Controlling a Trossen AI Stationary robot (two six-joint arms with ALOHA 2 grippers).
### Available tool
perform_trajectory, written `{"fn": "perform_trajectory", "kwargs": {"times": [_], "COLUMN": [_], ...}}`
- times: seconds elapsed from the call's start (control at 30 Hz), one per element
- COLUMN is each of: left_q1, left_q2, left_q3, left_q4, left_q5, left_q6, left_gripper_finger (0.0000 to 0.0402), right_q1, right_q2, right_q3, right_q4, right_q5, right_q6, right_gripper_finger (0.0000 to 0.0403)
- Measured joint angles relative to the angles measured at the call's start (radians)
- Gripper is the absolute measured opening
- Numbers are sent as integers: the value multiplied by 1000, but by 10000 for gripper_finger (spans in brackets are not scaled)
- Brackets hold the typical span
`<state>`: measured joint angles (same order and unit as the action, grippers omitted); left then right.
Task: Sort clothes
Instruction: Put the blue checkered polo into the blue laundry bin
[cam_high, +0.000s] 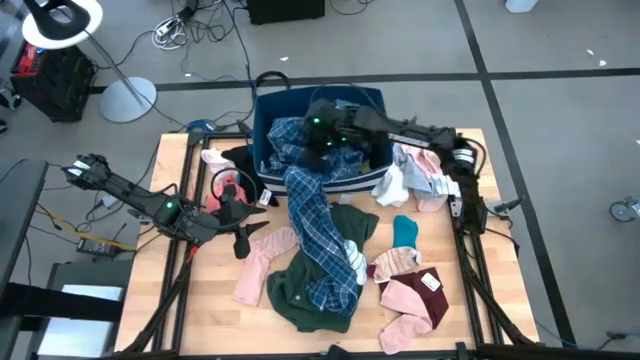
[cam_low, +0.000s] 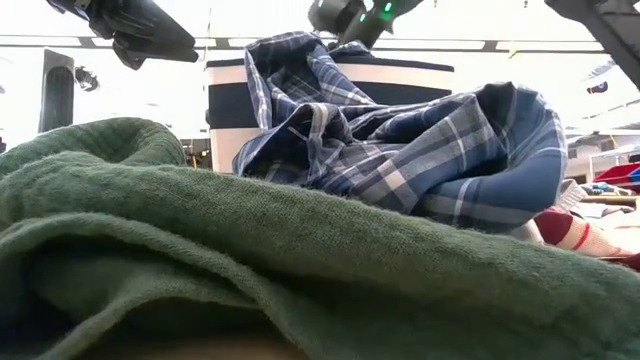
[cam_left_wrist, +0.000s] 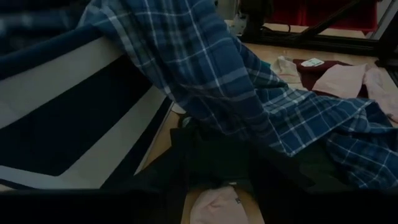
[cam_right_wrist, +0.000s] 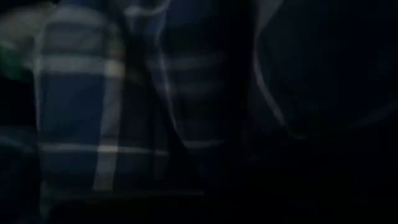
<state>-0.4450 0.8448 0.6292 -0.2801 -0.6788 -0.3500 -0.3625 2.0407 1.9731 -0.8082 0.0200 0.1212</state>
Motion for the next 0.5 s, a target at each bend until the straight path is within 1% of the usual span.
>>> {"fn": "perform_trajectory", "kwargs": {"times": [0.13,0.27,0.37,0.5], "left_q1": [0,0,0,0], "left_q2": [0,0,0,0], "left_q3": [0,0,0,0], "left_q4": [-1,-1,-2,-2], "left_q5": [0,0,1,1], "left_q6": [0,1,1,1], "left_gripper_finger": [163,163,163,163], "right_q1": [-13,-22,-27,-37], "right_q2": [93,156,182,172], "right_q3": [0,1,1,0], "right_q4": [3,-1,-1,-6], "right_q5": [-50,-78,-90,-114], "right_q6": [18,43,44,43], "right_gripper_finger": [60,111,149,187]}}
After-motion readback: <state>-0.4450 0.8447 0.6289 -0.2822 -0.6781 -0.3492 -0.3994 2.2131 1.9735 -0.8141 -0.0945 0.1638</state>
